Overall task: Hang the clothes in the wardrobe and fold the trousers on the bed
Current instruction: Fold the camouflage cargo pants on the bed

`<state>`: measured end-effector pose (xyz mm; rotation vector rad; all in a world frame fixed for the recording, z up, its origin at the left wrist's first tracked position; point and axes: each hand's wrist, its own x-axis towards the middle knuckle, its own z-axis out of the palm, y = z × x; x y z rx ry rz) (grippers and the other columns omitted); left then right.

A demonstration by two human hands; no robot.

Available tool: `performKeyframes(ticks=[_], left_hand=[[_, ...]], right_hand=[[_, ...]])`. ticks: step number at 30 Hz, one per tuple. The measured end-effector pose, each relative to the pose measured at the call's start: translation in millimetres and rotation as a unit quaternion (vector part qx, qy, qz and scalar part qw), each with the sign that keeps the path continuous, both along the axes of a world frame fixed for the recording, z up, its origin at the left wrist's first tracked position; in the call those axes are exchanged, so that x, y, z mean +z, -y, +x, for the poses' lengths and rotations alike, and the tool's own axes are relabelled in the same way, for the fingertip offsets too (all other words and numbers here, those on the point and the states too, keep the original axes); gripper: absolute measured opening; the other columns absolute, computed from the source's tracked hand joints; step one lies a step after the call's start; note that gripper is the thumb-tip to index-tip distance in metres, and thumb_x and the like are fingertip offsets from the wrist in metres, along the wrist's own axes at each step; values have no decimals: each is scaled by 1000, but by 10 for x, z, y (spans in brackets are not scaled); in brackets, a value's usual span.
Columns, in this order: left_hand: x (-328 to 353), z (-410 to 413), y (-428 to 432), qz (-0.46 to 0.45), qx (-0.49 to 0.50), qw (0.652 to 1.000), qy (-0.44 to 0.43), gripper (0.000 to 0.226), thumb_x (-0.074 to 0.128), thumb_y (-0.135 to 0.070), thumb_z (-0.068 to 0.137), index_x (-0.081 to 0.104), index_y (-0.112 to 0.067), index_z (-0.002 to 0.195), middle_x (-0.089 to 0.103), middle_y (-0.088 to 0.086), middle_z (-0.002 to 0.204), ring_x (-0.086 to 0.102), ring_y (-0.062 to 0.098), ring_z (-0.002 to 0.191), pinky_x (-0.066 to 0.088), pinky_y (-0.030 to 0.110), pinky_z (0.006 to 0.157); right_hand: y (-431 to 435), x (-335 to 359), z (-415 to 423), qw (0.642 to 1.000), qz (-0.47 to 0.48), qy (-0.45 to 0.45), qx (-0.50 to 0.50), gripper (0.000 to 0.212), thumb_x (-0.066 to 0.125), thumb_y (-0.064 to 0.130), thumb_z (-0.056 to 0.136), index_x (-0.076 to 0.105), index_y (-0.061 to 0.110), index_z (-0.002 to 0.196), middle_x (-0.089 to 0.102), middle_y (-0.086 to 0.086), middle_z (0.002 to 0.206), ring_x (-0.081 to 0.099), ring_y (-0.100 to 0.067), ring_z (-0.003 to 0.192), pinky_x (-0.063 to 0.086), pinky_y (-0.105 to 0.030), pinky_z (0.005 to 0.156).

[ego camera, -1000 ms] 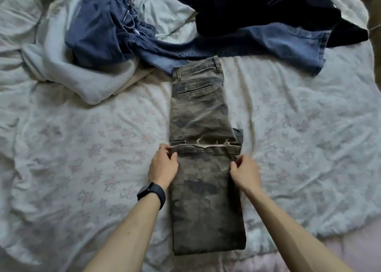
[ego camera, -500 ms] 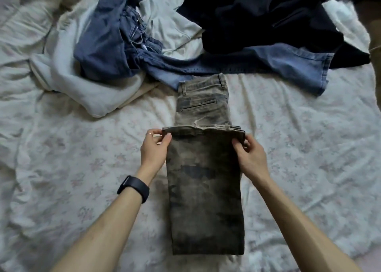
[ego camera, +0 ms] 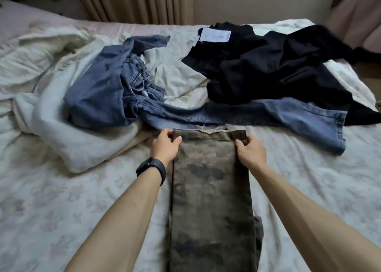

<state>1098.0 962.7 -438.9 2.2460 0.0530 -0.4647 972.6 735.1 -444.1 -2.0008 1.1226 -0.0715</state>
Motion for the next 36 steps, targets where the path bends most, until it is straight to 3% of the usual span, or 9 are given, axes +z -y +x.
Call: performKeyframes(ticks=[6,11,17,20,24,26,30,33,36], left_hand=[[-258,-1,34,-34,22,997,72,19,73,-45,87,60,-39,100,62,-24,77,59,-3,75,36,9,58],[-136,-58,236,42,-15,998,49,47,61,-37,96,49,-24,140,61,3,129,53,27,123,41,29,92],[-12,-1720,-139,133,-268,918,260,63,45,-40,95,36,-20,154,28,4,163,25,22,151,22,46,120],[-247,-2228,-577,225,-394,869,198,63,35,-44,100,22,-29,160,7,-3,169,12,18,155,7,52,121],[-437,-2075,-857,333,-385,855,93,63,10,-58,104,-29,-40,150,-30,-10,162,-20,19,153,-11,49,120],[-419,-2148,-805,328,-353,872,82,65,14,-55,104,-22,-37,155,-23,-5,165,-14,20,154,-1,49,122],[-116,-2646,-932,232,-199,950,60,69,46,-45,100,15,-30,159,26,4,160,33,24,141,39,42,109],[66,-3096,-1170,178,-70,973,-126,69,51,-53,96,27,-23,154,39,6,148,46,26,131,44,38,104],[156,-3257,-1278,101,37,948,-300,71,54,-58,95,37,-16,150,48,7,147,51,27,129,44,32,96]], right_hand=[[57,-318,10,997,-15,59,-44,11,62,37,94,61,27,95,63,9,87,61,-18,90,37,-27,77],[-17,-232,52,999,-2,5,-46,37,60,39,97,54,17,125,66,-4,117,58,-29,118,40,-30,90],[-1155,-93,-1260,935,-298,54,185,61,49,37,94,39,23,153,24,-3,165,24,-23,152,23,-42,119],[-1449,-304,-1982,894,-307,-44,322,64,42,39,97,28,30,159,14,0,169,15,-20,155,19,-55,121],[-1172,-398,-2309,900,-245,-247,262,63,25,49,100,12,35,160,-5,-4,168,-9,-23,156,5,-64,121],[-1227,-326,-2345,916,-224,-243,226,69,33,46,97,13,30,161,4,-10,169,-2,-26,156,6,-62,122],[-1558,-65,-2610,971,-129,-169,112,70,58,36,93,36,9,153,39,-16,155,37,-34,142,37,-51,114],[-1707,82,-2917,976,84,-200,4,66,61,44,95,41,11,149,50,-12,144,48,-30,133,42,-46,109],[-1839,155,-3117,961,197,-193,-23,51,56,50,97,58,11,130,61,-8,126,57,-28,121,47,-48,102]])
